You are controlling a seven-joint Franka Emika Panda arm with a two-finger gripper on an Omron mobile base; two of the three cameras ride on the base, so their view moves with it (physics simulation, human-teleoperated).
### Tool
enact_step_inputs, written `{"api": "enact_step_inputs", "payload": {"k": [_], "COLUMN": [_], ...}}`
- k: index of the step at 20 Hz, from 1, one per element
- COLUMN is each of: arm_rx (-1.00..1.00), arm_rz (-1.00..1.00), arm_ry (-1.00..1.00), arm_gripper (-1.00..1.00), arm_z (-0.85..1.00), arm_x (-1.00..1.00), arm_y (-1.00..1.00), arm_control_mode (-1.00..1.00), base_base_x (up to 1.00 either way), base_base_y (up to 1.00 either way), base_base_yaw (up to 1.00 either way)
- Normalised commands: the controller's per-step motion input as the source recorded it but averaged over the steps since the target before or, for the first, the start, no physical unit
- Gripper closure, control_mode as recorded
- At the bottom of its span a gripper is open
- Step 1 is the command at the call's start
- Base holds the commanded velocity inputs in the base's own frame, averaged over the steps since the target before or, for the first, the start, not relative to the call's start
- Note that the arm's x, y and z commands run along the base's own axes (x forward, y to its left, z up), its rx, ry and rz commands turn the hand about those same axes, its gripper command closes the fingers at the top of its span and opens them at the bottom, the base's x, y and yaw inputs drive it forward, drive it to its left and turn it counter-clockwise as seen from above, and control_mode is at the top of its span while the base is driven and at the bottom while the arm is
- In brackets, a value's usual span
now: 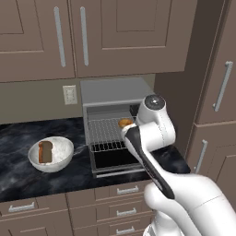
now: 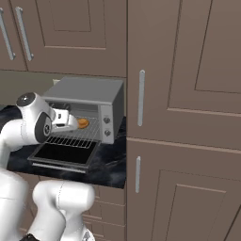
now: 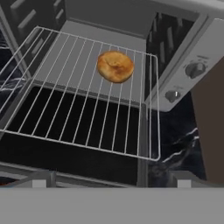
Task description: Pick up the heated bread from the toaster oven and place it in the bowl. Then move the bread bowl to the dining counter.
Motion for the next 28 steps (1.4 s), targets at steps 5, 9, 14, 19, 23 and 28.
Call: {"api": "enact_step_inputs", "payload": {"k": [5,9,14,19,23,28], "arm_rx": [0.00,0.00,0.00,0.00,0.00,0.04], "arm_rz": [0.00,0.00,0.00,0.00,0.00,0.00], "arm_ry": [0.00,0.00,0.00,0.00,0.00,0.00], "arm_gripper": [-1.00,-1.00,-1.00,-1.00,-1.00,-1.00], "arm_z": [0.00,0.00,0.00,0.00,0.00,0.00], "arm_x": [0.53,0.44,0.29,0.22,0.29,0.26], "arm_y": [0.04,0.00,0.01,0.08,0.22,0.20], "arm_control_mode": [-1.00,-1.00,-1.00,-1.00,-1.00,-1.00], "base_base_x": [0.00,0.00,0.00,0.00,0.00,0.00], "base_base_y": [0.00,0.00,0.00,0.00,0.00,0.00], "base_base_yaw": [0.00,0.00,0.00,0.00,0.00,0.00]}}
